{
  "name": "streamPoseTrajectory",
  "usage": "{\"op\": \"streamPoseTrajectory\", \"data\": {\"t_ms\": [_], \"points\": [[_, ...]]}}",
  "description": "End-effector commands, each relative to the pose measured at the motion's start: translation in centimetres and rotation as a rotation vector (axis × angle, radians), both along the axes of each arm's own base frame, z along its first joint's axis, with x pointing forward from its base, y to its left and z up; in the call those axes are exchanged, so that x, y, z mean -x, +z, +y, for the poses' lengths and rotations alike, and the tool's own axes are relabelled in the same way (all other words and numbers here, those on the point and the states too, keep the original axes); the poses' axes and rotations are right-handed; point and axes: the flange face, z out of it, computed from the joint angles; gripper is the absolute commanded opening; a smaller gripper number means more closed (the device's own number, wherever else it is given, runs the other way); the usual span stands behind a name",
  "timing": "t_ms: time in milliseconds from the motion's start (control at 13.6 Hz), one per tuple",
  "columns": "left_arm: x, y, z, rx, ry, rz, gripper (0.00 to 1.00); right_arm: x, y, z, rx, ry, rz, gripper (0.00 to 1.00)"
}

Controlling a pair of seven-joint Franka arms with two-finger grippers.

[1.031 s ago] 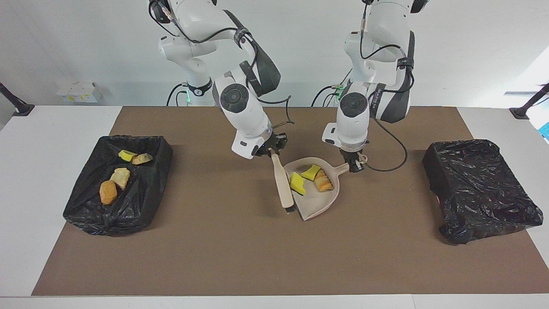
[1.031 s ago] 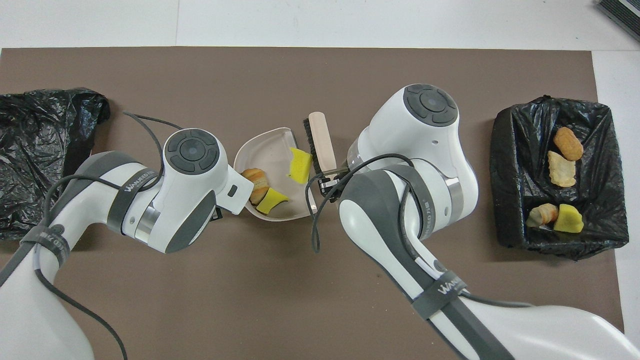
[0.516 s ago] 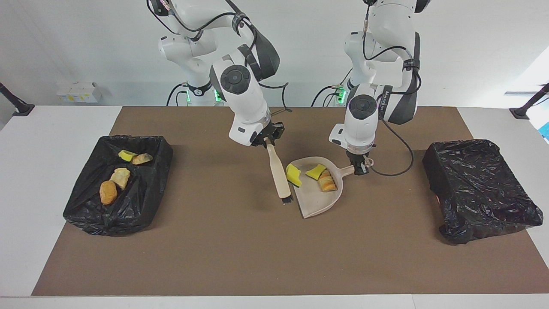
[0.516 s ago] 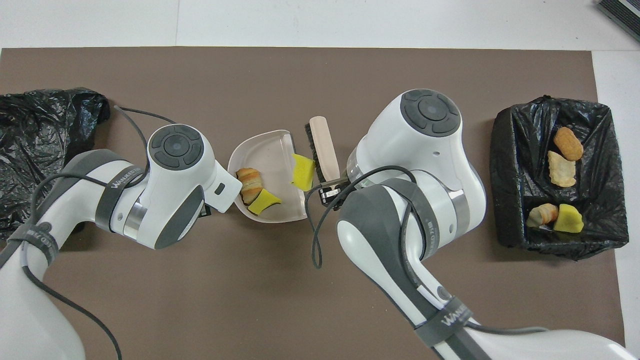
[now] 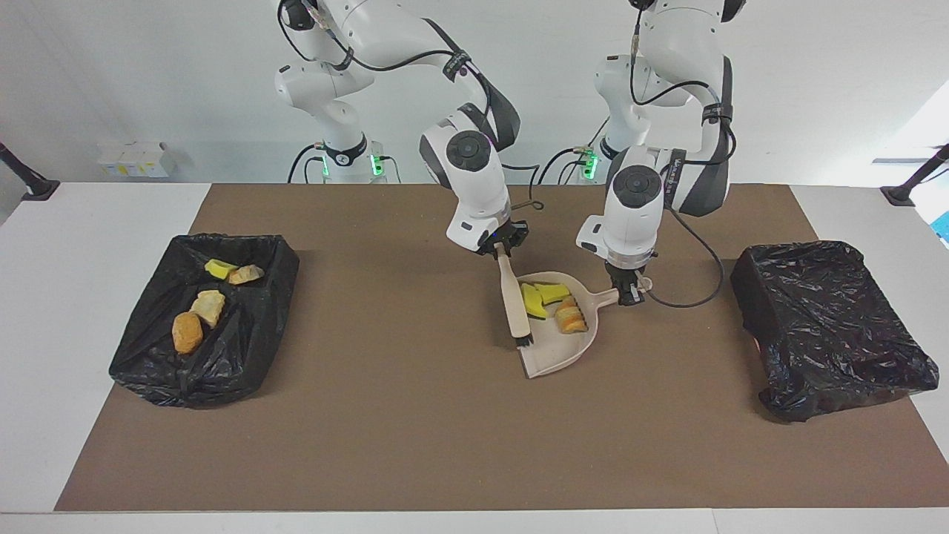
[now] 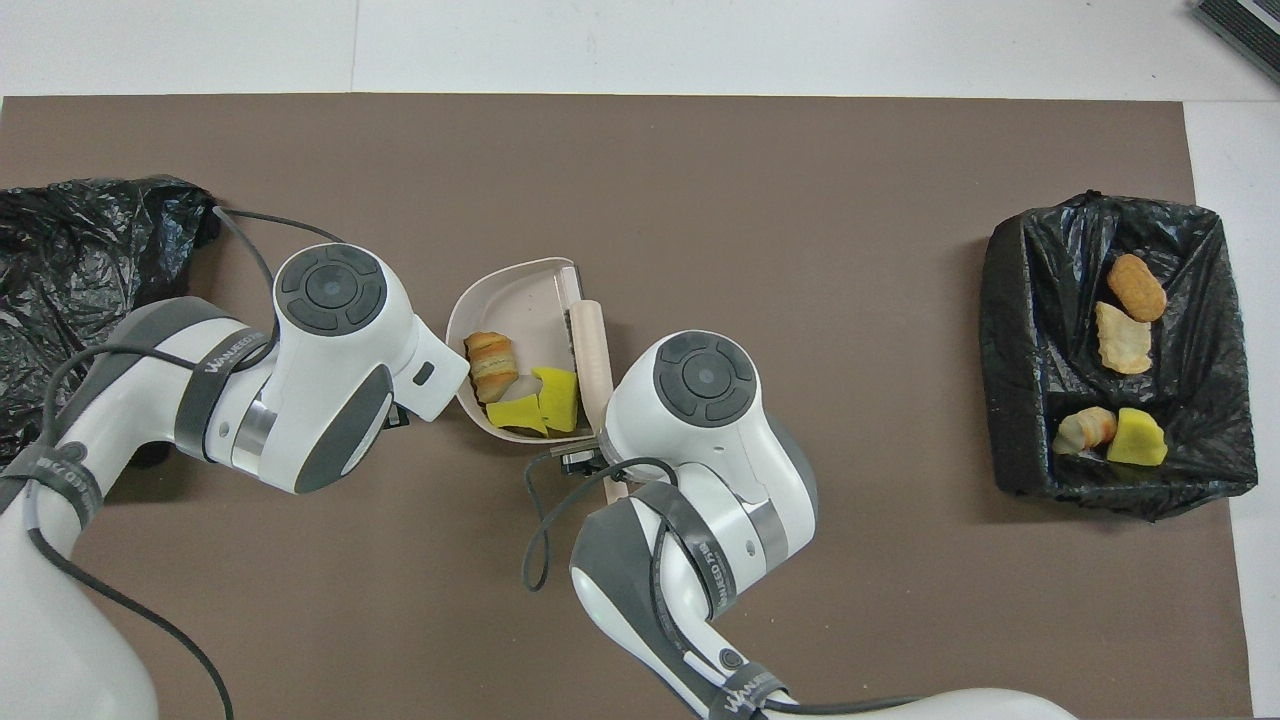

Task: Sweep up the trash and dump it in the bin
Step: 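Sweep the last sponge piece with the right gripper into the dustpan, then set the brush down with the right gripper and withdraw it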

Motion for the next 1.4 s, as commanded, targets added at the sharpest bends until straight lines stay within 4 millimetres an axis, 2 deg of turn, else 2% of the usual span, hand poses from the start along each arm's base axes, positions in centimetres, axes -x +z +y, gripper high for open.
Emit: {"op": "streamPoseTrajectory", "data": {"t_ms": [0,221,295,663,810,1326], "points": [[0.7,-0.1,0.7,0.004,-0.015,-0.017,0.00,2.3,1.2,-0.7,0.050,0.003,0.078,0.00],[0.6,-0.1,0.7,0.006,-0.014,-0.021,0.00,5.2,1.8,-0.4,0.109,0.061,0.167,0.00],[0.7,-0.1,0.7,0.006,-0.014,-0.020,0.00,6.9,1.9,0.3,0.124,0.094,0.180,0.00],[0.7,-0.2,0.9,0.007,-0.012,-0.022,0.00,12.5,1.8,1.4,0.160,0.157,0.194,0.00],[0.7,-0.3,0.9,0.007,-0.012,-0.021,0.00,13.7,1.6,1.3,0.187,0.109,0.202,0.00],[0.4,-0.1,1.4,0.006,-0.030,-0.016,0.00,21.5,3.2,5.1,0.222,0.002,0.222,0.00]]}}
